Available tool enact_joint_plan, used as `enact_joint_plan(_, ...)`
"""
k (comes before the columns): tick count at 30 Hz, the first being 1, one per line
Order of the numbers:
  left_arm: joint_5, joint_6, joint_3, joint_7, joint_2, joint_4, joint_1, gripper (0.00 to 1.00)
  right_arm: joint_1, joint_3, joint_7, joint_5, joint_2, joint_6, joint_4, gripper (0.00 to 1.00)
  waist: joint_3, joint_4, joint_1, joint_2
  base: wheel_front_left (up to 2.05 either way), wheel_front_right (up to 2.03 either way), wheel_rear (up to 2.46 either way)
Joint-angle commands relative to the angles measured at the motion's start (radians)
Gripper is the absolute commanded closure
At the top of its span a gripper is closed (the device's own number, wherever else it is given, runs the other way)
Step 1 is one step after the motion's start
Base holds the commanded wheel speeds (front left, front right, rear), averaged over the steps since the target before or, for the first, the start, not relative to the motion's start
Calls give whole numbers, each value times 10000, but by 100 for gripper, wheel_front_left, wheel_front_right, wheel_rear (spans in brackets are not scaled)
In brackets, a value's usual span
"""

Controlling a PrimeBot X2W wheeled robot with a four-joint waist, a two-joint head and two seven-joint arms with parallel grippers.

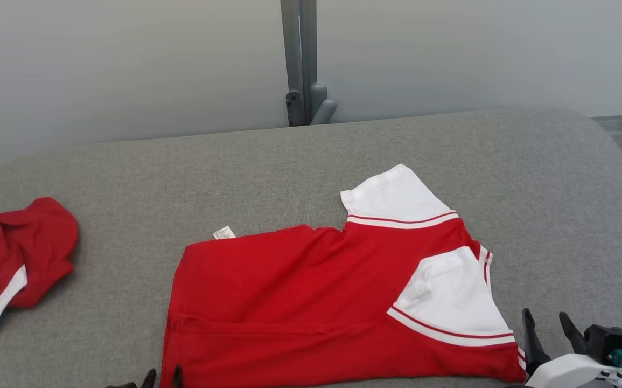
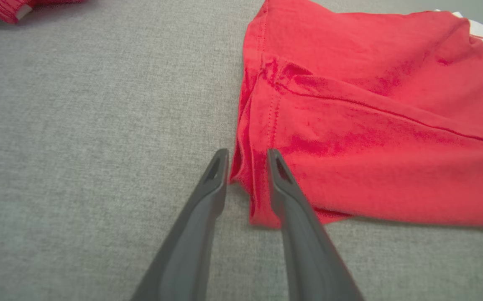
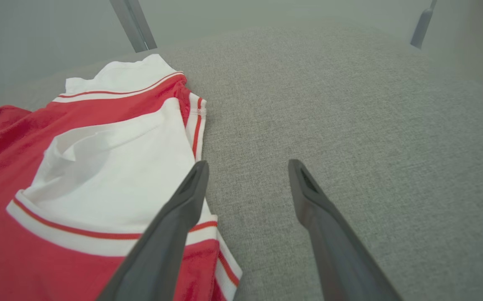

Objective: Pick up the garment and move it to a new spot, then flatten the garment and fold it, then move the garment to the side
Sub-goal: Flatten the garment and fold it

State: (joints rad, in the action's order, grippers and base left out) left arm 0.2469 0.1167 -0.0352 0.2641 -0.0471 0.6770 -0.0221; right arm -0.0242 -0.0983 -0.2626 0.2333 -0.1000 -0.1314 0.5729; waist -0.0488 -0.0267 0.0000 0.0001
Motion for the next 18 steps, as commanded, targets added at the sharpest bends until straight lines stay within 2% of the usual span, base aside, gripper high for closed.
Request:
enact_joint_plan(1, -87, -93, -10, 1, -71, -166, 199, 0, -127, -72, -27, -146, 11, 15, -120, 0, 71, 54, 0, -1, 0, 0, 0)
enact_joint_plan(5, -401, -288, -54, 1, -64, -699, 463, 0, -354, -273, -28, -314, 46, 15, -474, 0, 260, 127, 0, -1, 0, 0, 0)
enact_joint_plan(9, -644, -242, -28, 1, -62, -903, 1121, 0, -688, -159, -27, -391, 31, 15, -661, 0, 559, 167, 0, -1, 0, 0, 0)
enact_joint_plan(14, -993, -128, -100, -1, -199, -273, 2677, 0, -1304, 227, -28, -403, 25, 15, -857, 0, 1250, 116, 0, -1, 0, 0, 0)
enact_joint_plan(18, -1064, -211, 5, -1, -367, 705, 4019, 0, -1798, 610, -27, -304, 1, 15, -937, 0, 1811, -77, 0, -1, 0, 0, 0)
